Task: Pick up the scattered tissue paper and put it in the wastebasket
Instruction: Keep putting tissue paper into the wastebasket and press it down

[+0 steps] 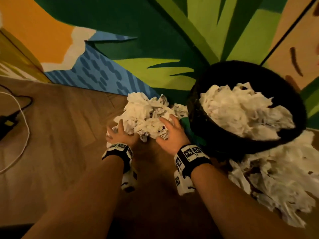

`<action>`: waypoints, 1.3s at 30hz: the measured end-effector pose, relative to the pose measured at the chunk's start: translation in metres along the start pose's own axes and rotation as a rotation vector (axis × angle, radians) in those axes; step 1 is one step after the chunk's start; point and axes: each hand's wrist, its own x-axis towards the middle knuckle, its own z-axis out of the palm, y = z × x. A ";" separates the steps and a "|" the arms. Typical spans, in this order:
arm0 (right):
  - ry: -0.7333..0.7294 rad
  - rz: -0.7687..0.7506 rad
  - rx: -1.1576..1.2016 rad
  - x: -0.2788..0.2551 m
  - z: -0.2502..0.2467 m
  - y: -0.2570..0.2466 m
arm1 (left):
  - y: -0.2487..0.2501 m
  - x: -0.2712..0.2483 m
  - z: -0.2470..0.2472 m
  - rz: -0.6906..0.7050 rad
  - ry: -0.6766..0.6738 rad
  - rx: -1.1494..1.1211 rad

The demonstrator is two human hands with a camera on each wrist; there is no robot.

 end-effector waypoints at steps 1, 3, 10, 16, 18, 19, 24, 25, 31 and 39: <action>0.009 0.028 -0.015 0.010 0.004 0.007 | -0.003 0.003 0.005 0.013 -0.014 0.019; 0.025 0.068 -0.046 0.032 0.014 0.017 | -0.006 0.008 0.014 0.043 -0.051 0.079; 0.020 0.023 -0.185 0.076 0.039 0.023 | 0.018 0.026 0.003 0.150 0.225 -0.007; 0.369 0.283 0.121 0.109 0.033 0.030 | 0.045 0.065 -0.014 0.224 0.036 -0.071; 0.327 0.437 0.223 0.121 0.030 0.031 | 0.048 0.073 -0.008 0.264 -0.119 -0.058; 0.288 0.486 0.223 0.126 0.029 0.032 | 0.048 0.075 -0.005 0.274 -0.177 -0.032; 0.064 0.401 -0.079 0.140 0.042 0.028 | 0.044 0.072 0.008 0.274 -0.254 0.052; 0.015 0.346 -0.145 0.138 0.048 0.025 | 0.043 0.069 0.010 0.271 -0.225 0.057; -0.053 0.108 -0.299 0.085 0.074 0.039 | 0.038 0.035 0.019 0.267 -0.133 0.114; -0.168 0.023 -0.374 -0.009 0.081 0.078 | 0.007 -0.038 0.046 0.277 -0.179 0.284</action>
